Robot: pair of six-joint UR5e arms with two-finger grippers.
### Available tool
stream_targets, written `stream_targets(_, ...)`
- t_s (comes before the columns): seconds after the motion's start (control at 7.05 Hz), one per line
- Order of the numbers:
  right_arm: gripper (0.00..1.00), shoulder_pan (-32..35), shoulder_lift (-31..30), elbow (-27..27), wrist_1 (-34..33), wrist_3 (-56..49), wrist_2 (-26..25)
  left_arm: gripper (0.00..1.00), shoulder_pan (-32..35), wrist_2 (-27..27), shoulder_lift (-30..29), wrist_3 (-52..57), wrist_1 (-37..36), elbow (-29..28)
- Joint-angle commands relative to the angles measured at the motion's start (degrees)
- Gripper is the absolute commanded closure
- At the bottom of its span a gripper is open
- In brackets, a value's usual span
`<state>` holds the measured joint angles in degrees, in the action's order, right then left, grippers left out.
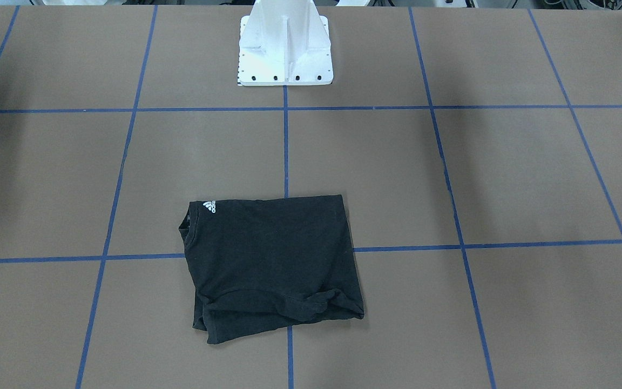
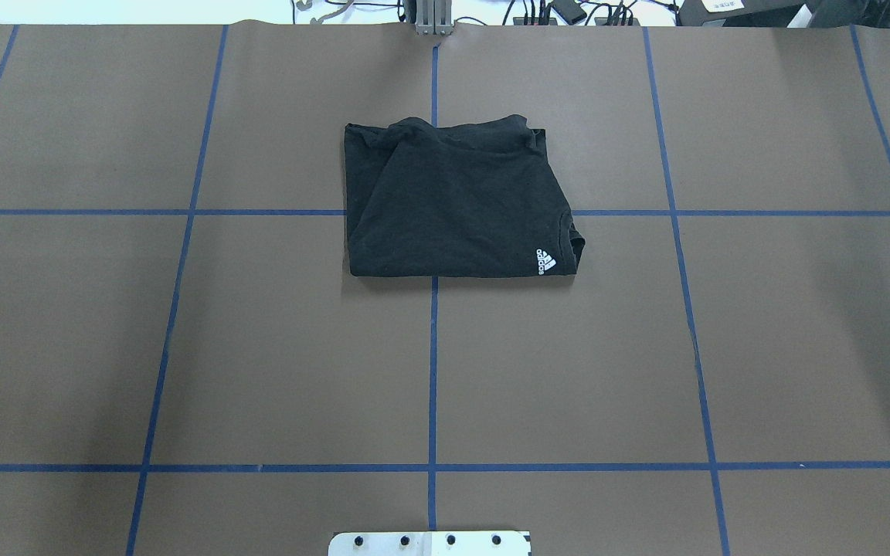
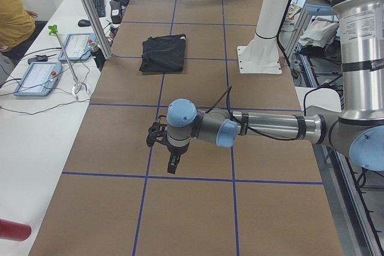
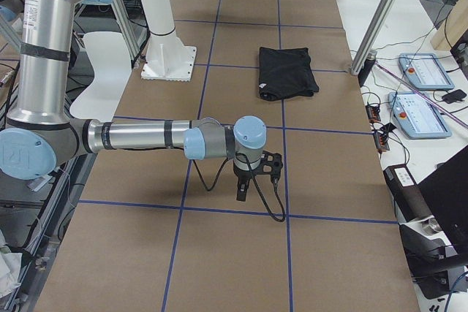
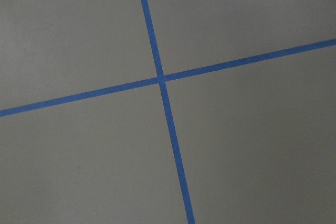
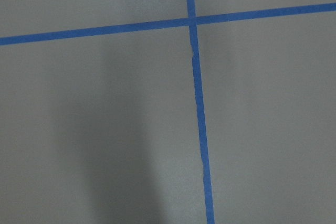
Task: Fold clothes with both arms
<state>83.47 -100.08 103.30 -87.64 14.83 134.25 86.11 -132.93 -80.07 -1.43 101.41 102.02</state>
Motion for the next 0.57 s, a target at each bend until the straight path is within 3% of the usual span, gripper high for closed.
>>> stream_targets(0.0,0.00,0.1,-0.1,0.1,0.3,-0.1,-0.6,0.01,0.0,-0.5,-0.2,0.0,-0.2,-0.8)
stream_targets(0.43,0.00,0.1,0.1,-0.2,0.4,0.0,-0.4,0.01,0.2,-0.5,0.8,-0.3,1.1,0.3)
